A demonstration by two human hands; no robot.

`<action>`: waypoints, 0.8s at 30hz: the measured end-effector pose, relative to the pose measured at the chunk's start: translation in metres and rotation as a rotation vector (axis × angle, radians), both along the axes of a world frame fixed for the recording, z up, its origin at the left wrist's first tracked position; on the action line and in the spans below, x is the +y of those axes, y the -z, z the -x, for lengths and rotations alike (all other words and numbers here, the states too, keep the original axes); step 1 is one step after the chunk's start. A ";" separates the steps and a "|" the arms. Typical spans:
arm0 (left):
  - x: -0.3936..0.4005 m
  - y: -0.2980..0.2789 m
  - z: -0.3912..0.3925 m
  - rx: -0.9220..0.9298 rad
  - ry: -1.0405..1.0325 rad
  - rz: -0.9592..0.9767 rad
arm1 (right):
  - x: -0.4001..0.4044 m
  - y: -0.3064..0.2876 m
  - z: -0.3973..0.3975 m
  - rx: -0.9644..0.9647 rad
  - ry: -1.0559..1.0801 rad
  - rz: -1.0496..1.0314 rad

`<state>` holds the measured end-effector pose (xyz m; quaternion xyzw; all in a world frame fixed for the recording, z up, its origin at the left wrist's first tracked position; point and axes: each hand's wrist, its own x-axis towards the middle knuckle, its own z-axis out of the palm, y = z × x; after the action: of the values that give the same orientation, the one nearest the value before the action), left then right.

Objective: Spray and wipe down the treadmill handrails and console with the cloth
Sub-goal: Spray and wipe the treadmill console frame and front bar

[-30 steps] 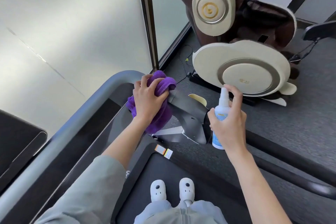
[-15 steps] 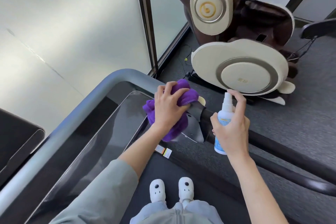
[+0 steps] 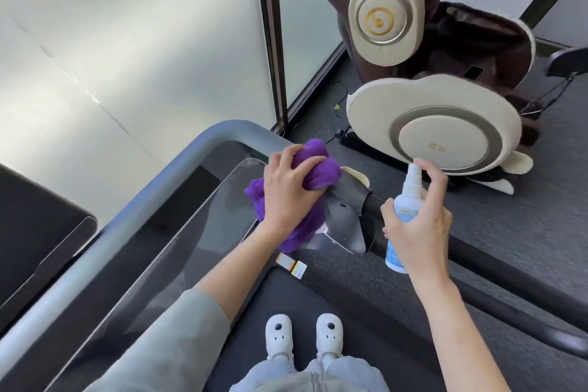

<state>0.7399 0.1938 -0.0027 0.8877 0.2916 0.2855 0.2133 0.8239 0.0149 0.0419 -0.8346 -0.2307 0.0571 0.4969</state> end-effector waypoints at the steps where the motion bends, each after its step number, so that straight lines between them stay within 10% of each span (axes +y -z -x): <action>1: 0.020 -0.001 0.009 -0.011 -0.128 0.014 | 0.002 -0.002 0.000 -0.005 0.002 -0.004; 6: 0.072 0.014 0.028 0.200 -0.497 0.139 | 0.007 -0.007 0.000 -0.010 0.037 -0.011; 24: 0.040 0.026 0.044 0.224 -0.360 0.142 | 0.040 -0.003 -0.002 -0.046 -0.033 0.030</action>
<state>0.6958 0.2340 -0.0282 0.8304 0.4863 0.1975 0.1871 0.8255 0.0544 0.0445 -0.8393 -0.2549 0.0496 0.4777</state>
